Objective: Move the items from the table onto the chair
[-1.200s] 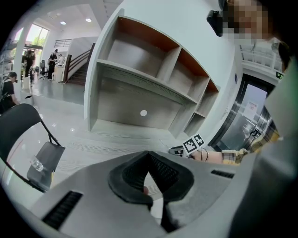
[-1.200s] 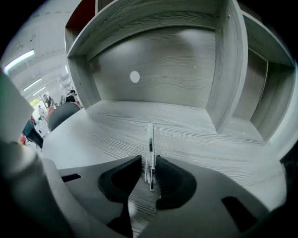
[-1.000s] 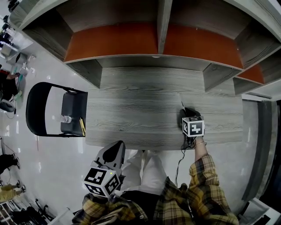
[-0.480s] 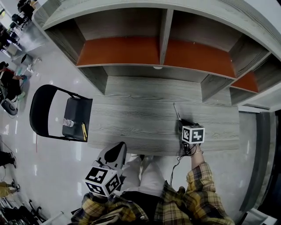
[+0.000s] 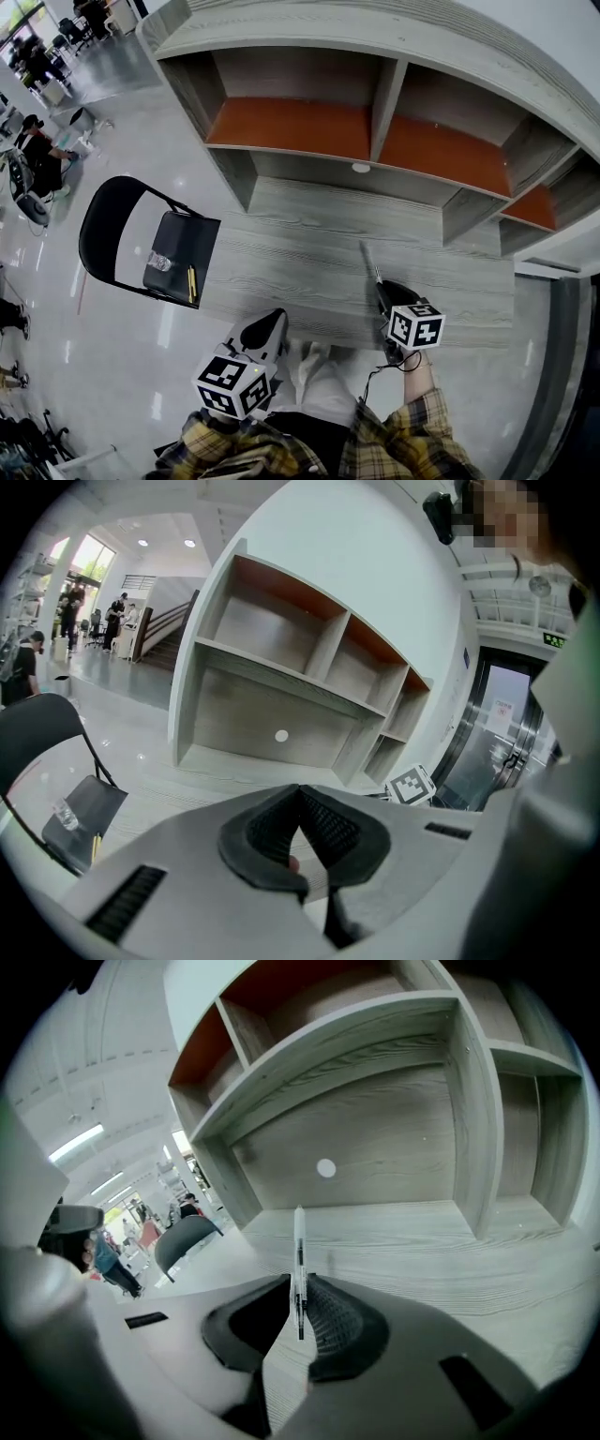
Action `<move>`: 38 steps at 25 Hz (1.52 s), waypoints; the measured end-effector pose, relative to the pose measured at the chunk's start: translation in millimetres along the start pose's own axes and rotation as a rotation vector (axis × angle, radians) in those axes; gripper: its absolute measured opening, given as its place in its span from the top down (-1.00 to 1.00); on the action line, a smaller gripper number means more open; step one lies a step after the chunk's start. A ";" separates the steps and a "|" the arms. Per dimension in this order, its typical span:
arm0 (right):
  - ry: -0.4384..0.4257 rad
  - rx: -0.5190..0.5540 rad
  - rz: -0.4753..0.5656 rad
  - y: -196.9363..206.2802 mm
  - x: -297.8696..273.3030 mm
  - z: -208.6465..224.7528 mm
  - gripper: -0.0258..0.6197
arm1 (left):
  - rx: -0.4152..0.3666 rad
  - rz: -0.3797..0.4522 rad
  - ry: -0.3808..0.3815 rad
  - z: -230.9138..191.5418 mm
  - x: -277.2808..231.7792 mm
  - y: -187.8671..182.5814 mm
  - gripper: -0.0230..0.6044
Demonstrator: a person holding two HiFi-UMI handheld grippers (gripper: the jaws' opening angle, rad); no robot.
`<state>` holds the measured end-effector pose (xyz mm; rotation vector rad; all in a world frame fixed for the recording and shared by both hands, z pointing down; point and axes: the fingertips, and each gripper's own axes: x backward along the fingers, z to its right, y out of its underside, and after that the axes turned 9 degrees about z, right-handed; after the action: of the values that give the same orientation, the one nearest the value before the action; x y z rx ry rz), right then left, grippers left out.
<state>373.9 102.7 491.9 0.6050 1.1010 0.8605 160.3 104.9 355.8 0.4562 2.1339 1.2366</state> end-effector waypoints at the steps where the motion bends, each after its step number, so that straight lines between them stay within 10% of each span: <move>1: -0.019 0.004 0.005 -2.4 0.8 -10.4 0.72 | 0.003 0.003 -0.006 -2.5 2.2 -1.0 0.92; 11: -0.166 0.070 -0.057 1.7 -36.3 -123.6 0.72 | 0.085 0.059 -0.099 -75.3 41.8 -12.9 0.92; 38: -0.372 0.072 -0.309 142.1 -358.7 -504.7 0.72 | 0.242 0.039 -0.309 -483.8 201.7 37.8 0.92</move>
<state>-210.9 -116.3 608.3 0.6068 0.8578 0.4209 -312.6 -75.4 497.2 0.7445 2.0190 0.8646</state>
